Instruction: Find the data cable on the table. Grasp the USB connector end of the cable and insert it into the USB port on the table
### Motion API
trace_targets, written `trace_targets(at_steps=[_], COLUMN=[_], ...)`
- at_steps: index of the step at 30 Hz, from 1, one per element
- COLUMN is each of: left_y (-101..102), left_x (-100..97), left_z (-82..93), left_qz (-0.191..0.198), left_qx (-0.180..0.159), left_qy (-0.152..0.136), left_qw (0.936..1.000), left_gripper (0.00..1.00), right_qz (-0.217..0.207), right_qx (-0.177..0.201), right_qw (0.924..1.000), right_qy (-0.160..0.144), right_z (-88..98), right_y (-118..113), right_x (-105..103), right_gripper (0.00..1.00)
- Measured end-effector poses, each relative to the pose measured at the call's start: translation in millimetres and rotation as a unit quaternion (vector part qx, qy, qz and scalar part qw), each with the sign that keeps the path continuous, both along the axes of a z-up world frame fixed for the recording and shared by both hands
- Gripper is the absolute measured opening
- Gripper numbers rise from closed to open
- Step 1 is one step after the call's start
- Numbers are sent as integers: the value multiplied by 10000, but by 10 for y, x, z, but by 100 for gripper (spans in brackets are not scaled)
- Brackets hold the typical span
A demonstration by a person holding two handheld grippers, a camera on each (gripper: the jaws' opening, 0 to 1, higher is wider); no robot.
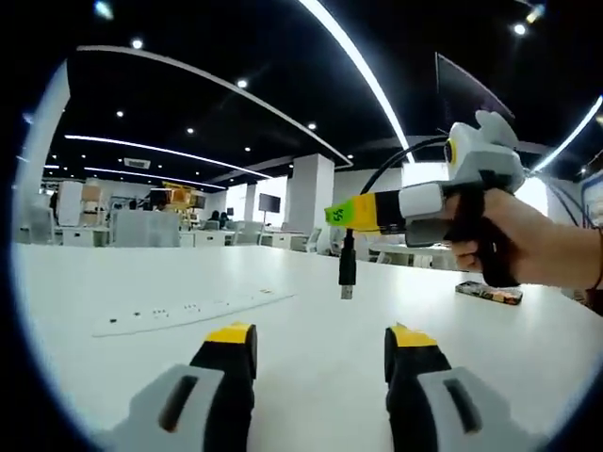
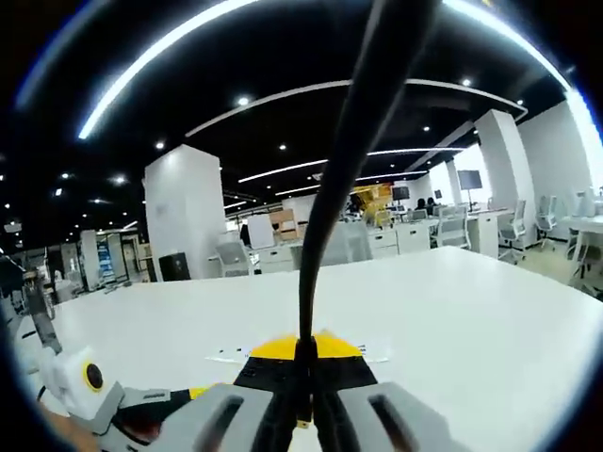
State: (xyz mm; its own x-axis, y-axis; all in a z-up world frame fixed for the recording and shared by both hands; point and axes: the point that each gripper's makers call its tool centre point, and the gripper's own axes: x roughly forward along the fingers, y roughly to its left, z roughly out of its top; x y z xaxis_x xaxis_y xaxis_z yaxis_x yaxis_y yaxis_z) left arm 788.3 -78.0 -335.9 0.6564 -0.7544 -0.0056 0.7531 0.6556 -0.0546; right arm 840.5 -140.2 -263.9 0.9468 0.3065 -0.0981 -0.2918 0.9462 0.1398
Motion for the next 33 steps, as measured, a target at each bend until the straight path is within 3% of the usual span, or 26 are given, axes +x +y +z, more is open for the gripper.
trace_targets(at_steps=[5,13,17,21,27,33], left_y=[10,16,108,96,95,0], left_x=[178,371,435,448,530,577], left_z=[34,67,132,94,114,73], left_qz=[103,176,373,369,438,306], left_qx=[-142,-320,-752,-783,-873,-561], left_qy=[-19,-46,82,222,156,4], left_qw=[9998,9993,9964,9960,9951,9980], left_gripper=[55,55,55,57,60,63], right_qz=[-50,-147,-118,-83,-133,42], right_qx=[-48,-187,-177,-317,-475,-775], right_qw=[9999,9997,9997,9994,9987,9969], right_qy=[72,-88,-126,-128,-119,-113], right_z=[-36,-44,-75,-139,-223,-305], right_y=[-63,-143,-144,-104,-93,-87], right_x=[238,598,812,951,1141,1258], right_gripper=[5,5,5,5,5,5])
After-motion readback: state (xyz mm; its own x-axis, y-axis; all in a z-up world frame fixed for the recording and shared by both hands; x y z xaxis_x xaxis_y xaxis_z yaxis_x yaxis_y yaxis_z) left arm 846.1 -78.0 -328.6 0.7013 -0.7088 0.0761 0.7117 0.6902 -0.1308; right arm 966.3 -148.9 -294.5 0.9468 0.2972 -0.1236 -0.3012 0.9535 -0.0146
